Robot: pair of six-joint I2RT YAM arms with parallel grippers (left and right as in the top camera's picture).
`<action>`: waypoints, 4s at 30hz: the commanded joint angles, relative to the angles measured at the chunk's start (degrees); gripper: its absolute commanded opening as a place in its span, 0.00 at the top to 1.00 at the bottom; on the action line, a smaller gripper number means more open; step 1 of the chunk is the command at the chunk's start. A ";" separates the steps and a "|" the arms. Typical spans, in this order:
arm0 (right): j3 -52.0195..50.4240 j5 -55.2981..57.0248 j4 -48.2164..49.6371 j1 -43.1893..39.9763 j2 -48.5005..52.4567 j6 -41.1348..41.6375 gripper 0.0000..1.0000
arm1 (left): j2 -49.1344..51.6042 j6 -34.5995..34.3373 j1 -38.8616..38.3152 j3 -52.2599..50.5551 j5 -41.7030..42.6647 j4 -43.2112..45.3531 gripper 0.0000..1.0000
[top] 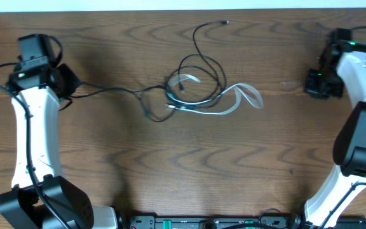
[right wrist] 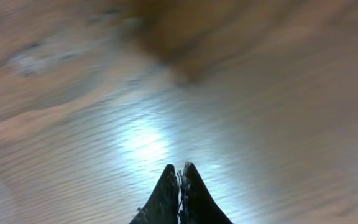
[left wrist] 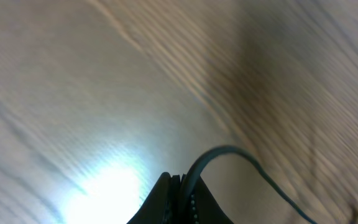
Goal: Untangle cables
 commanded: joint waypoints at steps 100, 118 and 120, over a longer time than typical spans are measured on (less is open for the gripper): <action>39.01 -38.66 -16.13 23.65 0.33 -13.35 0.43 | 0.22 1.84 2.14 -0.37 13.27 -1.88 0.92; 39.01 -27.98 -16.39 31.67 21.81 -16.81 0.34 | 0.22 1.84 2.14 -0.37 13.27 -1.88 0.92; 39.01 -27.21 -16.35 31.65 22.97 -17.81 0.37 | 0.22 1.84 2.14 -0.37 13.29 -1.90 0.92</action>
